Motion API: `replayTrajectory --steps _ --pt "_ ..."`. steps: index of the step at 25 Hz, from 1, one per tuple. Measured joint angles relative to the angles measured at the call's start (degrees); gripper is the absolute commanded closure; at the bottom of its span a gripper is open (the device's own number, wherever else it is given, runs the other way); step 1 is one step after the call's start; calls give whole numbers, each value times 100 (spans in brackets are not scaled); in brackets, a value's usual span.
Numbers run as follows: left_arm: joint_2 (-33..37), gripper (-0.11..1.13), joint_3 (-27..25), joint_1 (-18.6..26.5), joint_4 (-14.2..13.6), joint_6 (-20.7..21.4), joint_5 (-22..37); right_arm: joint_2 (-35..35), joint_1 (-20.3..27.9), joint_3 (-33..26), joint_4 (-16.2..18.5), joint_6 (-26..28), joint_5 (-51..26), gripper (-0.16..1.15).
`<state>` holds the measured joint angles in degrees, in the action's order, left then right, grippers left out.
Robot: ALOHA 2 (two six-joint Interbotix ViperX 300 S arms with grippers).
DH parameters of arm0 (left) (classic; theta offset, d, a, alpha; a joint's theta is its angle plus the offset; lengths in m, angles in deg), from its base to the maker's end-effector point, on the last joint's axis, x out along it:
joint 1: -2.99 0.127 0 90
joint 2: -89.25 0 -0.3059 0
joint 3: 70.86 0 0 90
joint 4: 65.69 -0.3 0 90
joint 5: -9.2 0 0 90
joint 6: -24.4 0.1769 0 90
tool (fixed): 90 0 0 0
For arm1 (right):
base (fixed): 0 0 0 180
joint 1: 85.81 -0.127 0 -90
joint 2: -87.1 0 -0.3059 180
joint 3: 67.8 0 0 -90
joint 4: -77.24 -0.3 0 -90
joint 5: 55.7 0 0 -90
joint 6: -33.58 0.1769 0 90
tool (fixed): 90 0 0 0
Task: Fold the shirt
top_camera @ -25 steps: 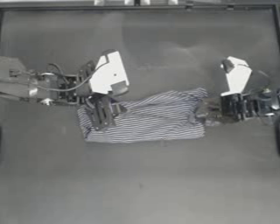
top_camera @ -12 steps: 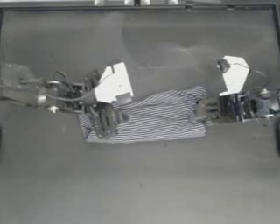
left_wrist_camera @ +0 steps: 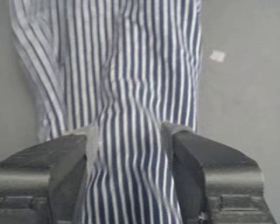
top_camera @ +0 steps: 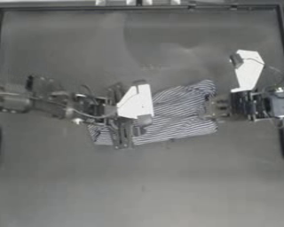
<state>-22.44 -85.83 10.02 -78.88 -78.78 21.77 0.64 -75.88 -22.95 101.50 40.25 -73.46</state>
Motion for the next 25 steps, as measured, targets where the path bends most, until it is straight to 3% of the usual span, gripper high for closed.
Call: replayTrajectory --steps 10,18,25 --pt "-677 29 396 79 -9 211 -97 26 -105 -167 0 -9 -132 91" --pt "-914 29 448 211 -18 202 -308 483 -246 -387 -53 -70 -791 91" --pt "-1125 29 659 237 -9 211 -369 659 -281 -791 -668 -870 -1406 91"
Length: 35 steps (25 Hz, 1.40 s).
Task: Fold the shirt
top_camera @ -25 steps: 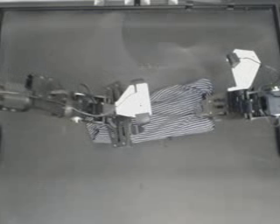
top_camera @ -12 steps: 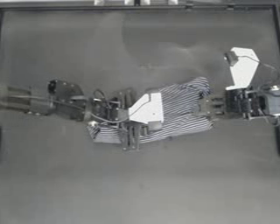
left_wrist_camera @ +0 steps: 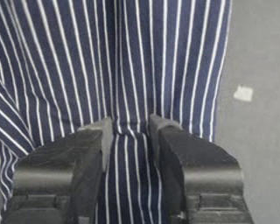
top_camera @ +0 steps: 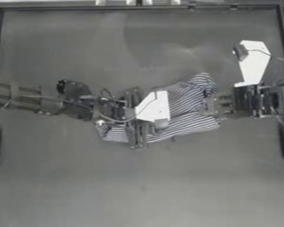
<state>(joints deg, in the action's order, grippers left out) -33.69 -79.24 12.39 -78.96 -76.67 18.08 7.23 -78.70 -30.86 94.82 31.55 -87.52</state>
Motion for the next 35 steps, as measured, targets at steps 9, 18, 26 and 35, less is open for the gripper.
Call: replayTrajectory --steps 9,18,26,35 --pt "-255 29 325 9 0 0 -88 -18 35 -255 -264 -229 -246 91" --pt "-527 29 712 26 -9 0 -141 -211 62 -369 -237 -237 -9 91" --pt "-396 27 624 35 -9 0 -97 -211 97 -360 -229 -290 -26 91" --pt "343 27 132 114 -18 0 -79 -202 132 -299 -229 -343 -70 91"
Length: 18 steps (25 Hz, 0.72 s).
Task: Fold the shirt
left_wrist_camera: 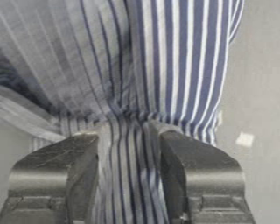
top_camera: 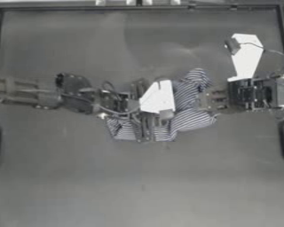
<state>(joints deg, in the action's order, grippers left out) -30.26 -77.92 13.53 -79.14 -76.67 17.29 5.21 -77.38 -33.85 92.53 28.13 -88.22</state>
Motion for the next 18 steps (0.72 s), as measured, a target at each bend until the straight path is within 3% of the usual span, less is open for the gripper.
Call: replayTrajectory --steps 12,18 --pt "1011 27 -861 62 53 -18 44 53 9 53 9 -9 0 91" --pt "1125 27 -1187 -9 70 -35 0 53 9 53 26 -9 -9 91"
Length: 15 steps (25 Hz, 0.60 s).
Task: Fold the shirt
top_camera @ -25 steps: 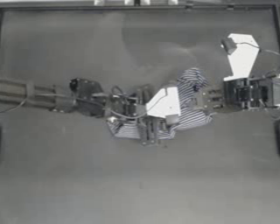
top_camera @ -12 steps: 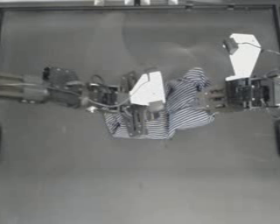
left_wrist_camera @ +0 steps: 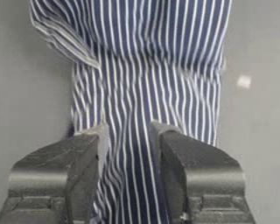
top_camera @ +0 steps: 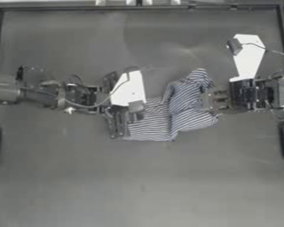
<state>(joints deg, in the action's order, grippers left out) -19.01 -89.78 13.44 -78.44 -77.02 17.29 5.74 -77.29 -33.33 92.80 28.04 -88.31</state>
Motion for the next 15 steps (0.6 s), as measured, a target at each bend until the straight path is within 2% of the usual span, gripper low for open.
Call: replayTrajectory --steps 9,15 --pt "-9 27 -404 -53 9 -26 -264 0 0 0 0 0 0 91" --pt "-255 27 -624 -53 9 -26 -677 0 -9 -167 -9 0 -220 91"
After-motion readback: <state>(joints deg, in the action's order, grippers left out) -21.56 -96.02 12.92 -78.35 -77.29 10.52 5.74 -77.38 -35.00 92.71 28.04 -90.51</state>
